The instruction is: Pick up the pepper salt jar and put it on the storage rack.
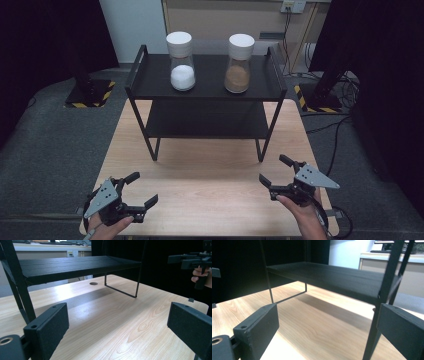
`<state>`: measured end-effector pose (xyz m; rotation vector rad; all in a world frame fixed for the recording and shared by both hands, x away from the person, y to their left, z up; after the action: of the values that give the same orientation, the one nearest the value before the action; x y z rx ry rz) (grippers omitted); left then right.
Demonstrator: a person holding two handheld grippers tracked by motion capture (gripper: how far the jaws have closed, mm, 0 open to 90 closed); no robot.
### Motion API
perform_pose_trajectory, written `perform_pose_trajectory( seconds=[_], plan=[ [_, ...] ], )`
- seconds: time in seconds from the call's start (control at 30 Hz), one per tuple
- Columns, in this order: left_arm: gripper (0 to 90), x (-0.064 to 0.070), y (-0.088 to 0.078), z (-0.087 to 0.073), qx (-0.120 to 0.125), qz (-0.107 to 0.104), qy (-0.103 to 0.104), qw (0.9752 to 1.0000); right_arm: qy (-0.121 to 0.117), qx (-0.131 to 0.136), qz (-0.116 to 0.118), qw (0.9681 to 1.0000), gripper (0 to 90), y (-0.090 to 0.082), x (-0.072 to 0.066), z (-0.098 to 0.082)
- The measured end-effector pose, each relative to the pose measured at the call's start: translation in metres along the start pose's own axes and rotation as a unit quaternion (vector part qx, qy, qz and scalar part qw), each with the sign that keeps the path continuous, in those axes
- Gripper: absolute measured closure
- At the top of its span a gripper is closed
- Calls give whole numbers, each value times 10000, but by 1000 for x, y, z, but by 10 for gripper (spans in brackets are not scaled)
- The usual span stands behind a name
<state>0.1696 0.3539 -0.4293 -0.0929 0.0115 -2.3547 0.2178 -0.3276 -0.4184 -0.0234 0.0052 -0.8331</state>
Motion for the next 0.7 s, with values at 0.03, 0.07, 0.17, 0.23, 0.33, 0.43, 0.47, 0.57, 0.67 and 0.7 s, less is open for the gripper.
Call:
perform_pose_trajectory(
  seconds=[0.03, 0.07, 0.17, 0.23, 0.33, 0.43, 0.47, 0.57, 0.67, 0.7],
  plan=[
    [24, 0, 1, -1, 5, -6, -21, 10000, 10, 0, -21, 10000, 44, -2, 0, -3],
    [24, 0, 1, -2, 0, -10, -25, 10000, 28, -3, -37, 10000, 42, -3, 0, -7],
    [24, 0, 1, -2, -19, -23, -27, 10000, 50, -52, -85, 9999, 37, -7, 0, -15],
    [24, 0, 1, -3, -18, -7, -44, 10000, 56, -71, -96, 9999, 36, -8, 0, -17],
    [24, 0, 1, -4, -20, 43, -51, 10000, 91, -44, -119, 9999, 33, -12, 1, -24],
    [24, 2, 1, -7, -21, 129, -68, 9999, 111, 34, -155, 9998, 33, -15, 2, -28],
    [24, 2, 1, -7, -21, 129, -68, 9999, 109, 41, -174, 9998, 32, -15, 2, -29],
    [24, 2, 1, -9, -32, 187, -75, 9998, 108, 63, -188, 9997, 33, -17, 1, -31],
    [24, 3, 1, -10, -15, 207, -120, 9997, 110, 71, -221, 9997, 35, -22, -2, -36],
    [24, 3, 2, -10, -34, 212, -97, 9997, 127, 96, -233, 9996, 37, -24, -3, -39]
  ],
)
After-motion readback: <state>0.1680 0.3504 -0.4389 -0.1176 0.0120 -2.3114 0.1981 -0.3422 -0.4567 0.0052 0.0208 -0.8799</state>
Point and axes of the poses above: each handheld gripper's, and its own axes: y roughly forward along the jaws, z roughly out of its top, x roughly to its right, the point moved 1 cm from there along y, roughly forward along the jaws, and after that the axes turned 7 degrees about x, right-handed, at the moved point
